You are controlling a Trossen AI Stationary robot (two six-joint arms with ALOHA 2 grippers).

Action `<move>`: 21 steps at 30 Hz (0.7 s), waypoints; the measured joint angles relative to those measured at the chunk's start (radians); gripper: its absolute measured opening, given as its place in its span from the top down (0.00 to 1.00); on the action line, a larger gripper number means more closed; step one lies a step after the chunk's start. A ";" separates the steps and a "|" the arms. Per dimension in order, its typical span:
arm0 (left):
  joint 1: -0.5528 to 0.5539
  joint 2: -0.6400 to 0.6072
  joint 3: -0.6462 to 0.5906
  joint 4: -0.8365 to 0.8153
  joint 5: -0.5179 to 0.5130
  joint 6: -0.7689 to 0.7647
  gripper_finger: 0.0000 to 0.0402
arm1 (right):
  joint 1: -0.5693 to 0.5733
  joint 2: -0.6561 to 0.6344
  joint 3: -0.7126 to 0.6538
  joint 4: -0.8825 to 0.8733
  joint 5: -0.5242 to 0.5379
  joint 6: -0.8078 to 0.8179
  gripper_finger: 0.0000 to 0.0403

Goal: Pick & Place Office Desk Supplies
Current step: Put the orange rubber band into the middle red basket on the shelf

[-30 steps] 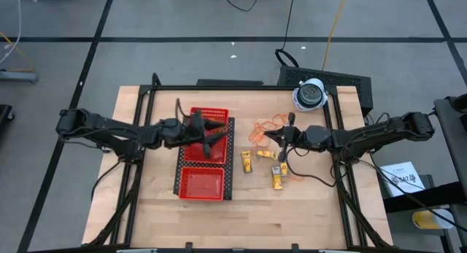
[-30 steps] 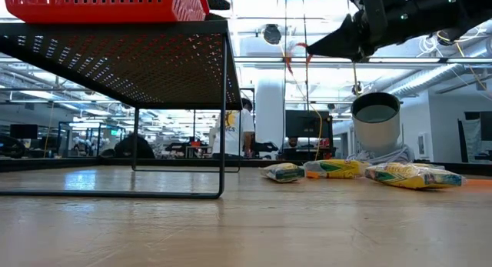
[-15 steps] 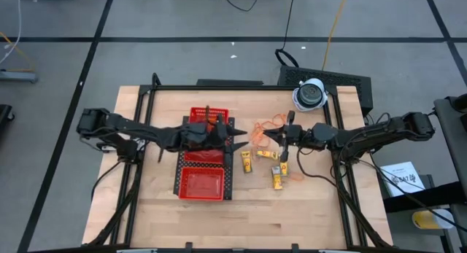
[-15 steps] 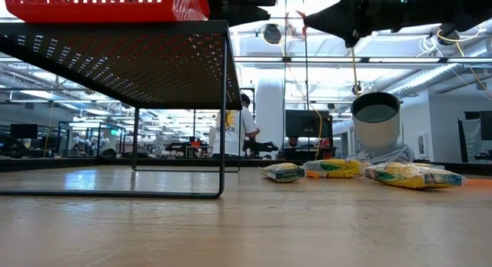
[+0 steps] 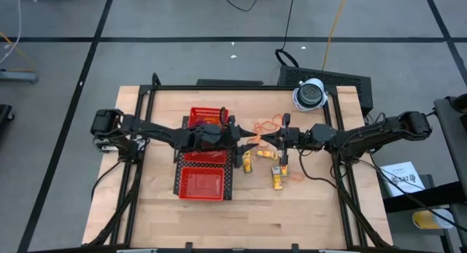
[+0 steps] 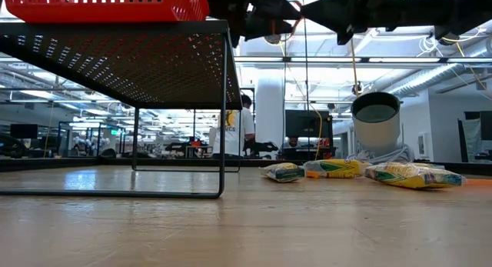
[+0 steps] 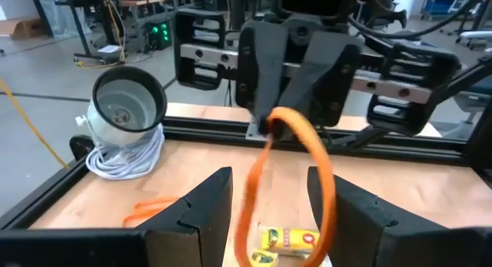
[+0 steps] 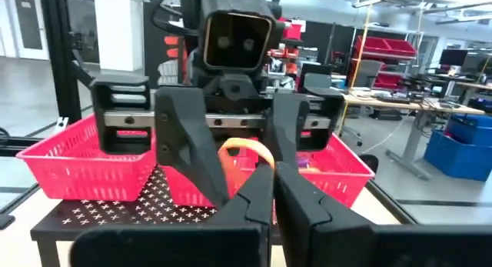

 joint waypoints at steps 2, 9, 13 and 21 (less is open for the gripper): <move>0.003 0.001 0.000 0.000 0.000 -0.001 0.56 | 0.000 0.000 0.000 0.002 -0.010 0.000 1.00; 0.007 0.001 0.000 -0.007 0.005 0.014 0.63 | 0.000 0.000 0.000 0.000 -0.023 -0.001 1.00; 0.008 0.001 0.000 -0.017 0.025 0.018 0.81 | 0.000 0.000 0.000 0.000 -0.023 -0.003 1.00; 0.020 0.001 0.000 -0.018 0.105 0.013 0.96 | 0.000 0.000 0.000 -0.015 -0.023 -0.001 0.98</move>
